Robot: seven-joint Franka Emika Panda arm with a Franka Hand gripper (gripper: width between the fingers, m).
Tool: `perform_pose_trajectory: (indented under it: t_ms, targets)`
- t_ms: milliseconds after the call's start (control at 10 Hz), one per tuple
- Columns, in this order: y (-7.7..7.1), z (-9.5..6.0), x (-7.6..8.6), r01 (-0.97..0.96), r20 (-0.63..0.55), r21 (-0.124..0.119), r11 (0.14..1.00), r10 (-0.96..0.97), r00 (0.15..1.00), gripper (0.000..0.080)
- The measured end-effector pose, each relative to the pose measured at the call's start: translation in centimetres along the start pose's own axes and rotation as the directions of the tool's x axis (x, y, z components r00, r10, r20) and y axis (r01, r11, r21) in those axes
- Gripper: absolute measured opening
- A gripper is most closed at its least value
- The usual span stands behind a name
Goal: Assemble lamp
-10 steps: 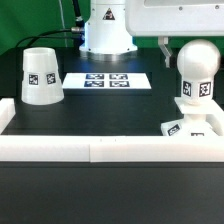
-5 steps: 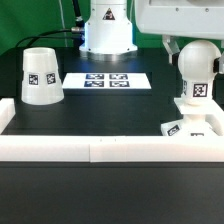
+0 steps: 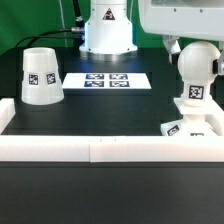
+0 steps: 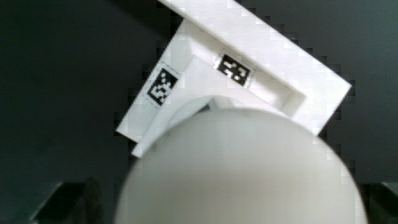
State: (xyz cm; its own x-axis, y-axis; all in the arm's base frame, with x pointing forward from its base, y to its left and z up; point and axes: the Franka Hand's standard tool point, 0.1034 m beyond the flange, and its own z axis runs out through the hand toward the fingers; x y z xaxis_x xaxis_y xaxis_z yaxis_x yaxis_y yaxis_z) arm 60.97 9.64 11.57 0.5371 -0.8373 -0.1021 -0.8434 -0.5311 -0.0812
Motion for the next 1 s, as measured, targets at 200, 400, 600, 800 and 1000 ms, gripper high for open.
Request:
perform_pose_trajectory:
  t_ms: [200, 400, 600, 800, 1000]
  targets:
    - [0.00, -0.05, 0.26, 0.109, -0.004, 0.006, 0.994, -0.109, 0.994, 0.0696]
    - [-0.16, -0.10, 0.31, 0.208, -0.011, 0.012, 0.978, -0.208, 0.978, 0.0698]
    - [-0.38, -0.21, -0.05, 0.357, -0.008, 0.006, 0.934, -0.357, 0.934, 0.0698]
    - [-0.67, -0.26, -0.40, 0.543, -0.009, 0.003, 0.840, -0.543, 0.840, 0.0698]
    - [-0.78, -0.27, -0.48, 0.709, -0.007, 0.002, 0.706, -0.709, 0.706, 0.0698]
